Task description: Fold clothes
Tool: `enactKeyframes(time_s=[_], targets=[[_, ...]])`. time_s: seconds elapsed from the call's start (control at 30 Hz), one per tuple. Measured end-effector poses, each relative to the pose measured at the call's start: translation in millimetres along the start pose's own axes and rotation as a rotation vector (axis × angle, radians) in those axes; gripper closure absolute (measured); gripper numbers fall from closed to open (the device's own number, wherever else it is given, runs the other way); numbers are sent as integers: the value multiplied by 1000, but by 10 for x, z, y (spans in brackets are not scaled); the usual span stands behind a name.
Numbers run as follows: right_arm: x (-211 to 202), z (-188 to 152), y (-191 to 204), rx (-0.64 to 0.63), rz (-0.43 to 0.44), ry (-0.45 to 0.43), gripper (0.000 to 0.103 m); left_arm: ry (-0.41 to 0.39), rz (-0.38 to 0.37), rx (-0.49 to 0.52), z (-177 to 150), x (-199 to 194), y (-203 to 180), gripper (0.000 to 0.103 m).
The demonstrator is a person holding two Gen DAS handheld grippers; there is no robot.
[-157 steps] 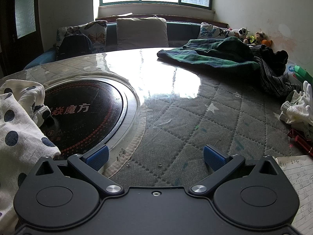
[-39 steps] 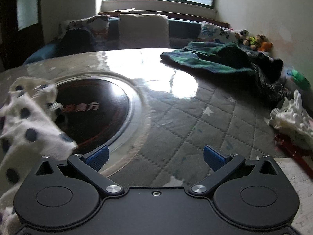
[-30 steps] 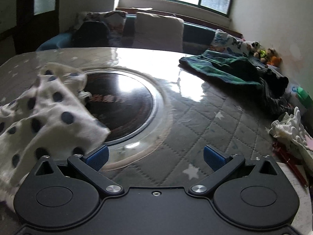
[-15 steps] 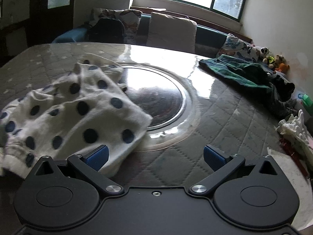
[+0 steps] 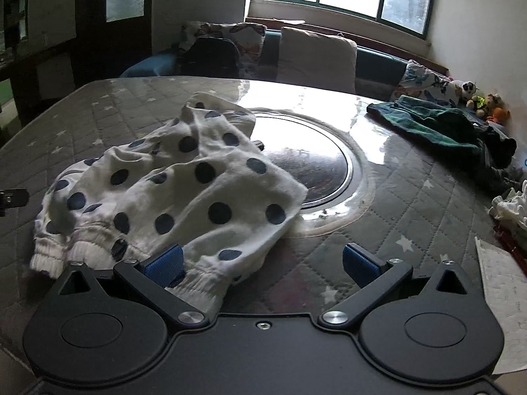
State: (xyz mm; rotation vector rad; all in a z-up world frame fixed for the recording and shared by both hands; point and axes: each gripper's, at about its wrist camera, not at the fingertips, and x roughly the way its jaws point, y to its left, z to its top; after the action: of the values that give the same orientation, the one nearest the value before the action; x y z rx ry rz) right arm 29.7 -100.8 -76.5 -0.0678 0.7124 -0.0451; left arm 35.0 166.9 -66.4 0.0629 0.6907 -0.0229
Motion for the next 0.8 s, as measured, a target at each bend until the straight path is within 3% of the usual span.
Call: enactKeyframes(time_s=[0.23,0.47,0.8], targets=[[65,-60,134,-32,29,22,1,24,-41,5,-38,-73,-90,0],[132,-76,154,-14,52,46,19,66,-77,2,-60,-53,-169,2],[255,-104,151,13,90,68,28,119,-131,36,-88,10,-335,17]])
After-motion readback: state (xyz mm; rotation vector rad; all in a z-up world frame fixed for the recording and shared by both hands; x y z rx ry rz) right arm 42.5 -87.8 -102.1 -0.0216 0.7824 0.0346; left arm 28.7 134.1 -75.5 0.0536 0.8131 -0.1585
